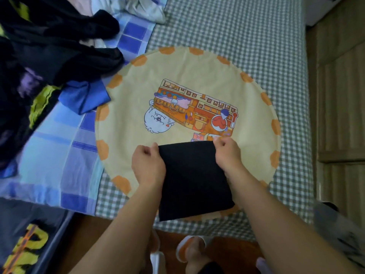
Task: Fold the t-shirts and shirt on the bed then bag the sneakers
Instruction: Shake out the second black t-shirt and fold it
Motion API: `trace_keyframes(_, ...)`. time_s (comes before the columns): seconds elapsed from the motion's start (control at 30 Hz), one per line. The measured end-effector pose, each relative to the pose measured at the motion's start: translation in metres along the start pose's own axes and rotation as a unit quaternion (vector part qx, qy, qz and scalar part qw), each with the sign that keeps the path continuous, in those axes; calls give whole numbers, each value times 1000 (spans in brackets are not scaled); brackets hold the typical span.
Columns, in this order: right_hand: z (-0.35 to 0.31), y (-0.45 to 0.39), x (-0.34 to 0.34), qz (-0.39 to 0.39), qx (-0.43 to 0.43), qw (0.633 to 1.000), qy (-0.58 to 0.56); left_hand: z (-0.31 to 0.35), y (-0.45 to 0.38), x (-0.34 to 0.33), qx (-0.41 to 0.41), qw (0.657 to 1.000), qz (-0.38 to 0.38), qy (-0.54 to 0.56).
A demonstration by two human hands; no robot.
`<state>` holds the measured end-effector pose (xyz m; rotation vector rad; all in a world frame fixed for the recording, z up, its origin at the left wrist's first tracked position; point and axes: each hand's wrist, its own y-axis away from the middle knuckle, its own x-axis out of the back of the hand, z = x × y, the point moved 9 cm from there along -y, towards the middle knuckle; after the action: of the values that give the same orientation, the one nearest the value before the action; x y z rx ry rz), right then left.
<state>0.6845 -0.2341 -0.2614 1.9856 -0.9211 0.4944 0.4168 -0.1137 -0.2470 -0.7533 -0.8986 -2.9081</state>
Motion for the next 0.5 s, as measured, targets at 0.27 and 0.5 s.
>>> trace_keyframes(0.27, -29, 111, -32, 89, 426, 841, 322, -14, 70, -40, -310, 882, -40, -352)
trace_keyframes(0.5, 43, 71, -35, 8, 290, 900, 325, -43, 73, -31, -208, 897, -27, -388)
